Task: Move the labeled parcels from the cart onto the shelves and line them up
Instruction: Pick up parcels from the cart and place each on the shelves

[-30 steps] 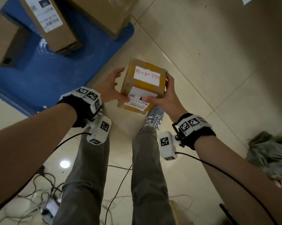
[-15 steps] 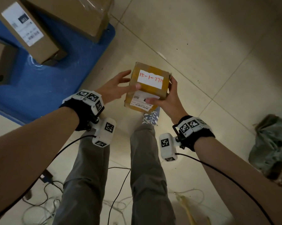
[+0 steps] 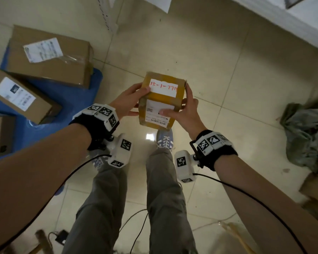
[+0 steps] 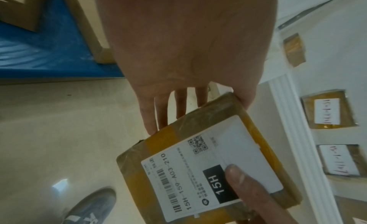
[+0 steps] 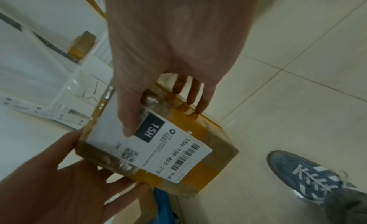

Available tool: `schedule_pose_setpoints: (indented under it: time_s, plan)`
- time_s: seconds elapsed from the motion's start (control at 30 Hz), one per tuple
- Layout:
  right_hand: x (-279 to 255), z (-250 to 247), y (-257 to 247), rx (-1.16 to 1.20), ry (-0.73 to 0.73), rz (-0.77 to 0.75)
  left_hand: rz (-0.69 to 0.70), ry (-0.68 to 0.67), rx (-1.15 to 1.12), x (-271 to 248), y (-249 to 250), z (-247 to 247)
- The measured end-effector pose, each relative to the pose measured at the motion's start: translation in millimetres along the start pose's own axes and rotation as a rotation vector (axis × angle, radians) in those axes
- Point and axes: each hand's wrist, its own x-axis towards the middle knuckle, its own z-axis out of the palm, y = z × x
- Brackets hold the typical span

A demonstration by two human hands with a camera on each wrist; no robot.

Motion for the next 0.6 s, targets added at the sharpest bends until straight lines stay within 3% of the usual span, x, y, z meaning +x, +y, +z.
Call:
schedule_pose_setpoints:
  time_s: [0.23, 0.43, 0.6]
  plan:
    - [-19.7, -50.3, -48.5, 0.195, 0.032, -0.084, 0.117, 0.052, 0.015, -8.6, 66.4, 19.6]
    - [-26.5, -102.2, -90.6, 0.591, 0.282, -0.041, 0.29, 0.039, 0.006, -27.6, 134.8, 59.3]
    - [-34.1, -143.7, -106.2, 0.763, 0.357, -0.079, 0.489, 0.031, -0.017, -40.9, 174.9, 101.3]
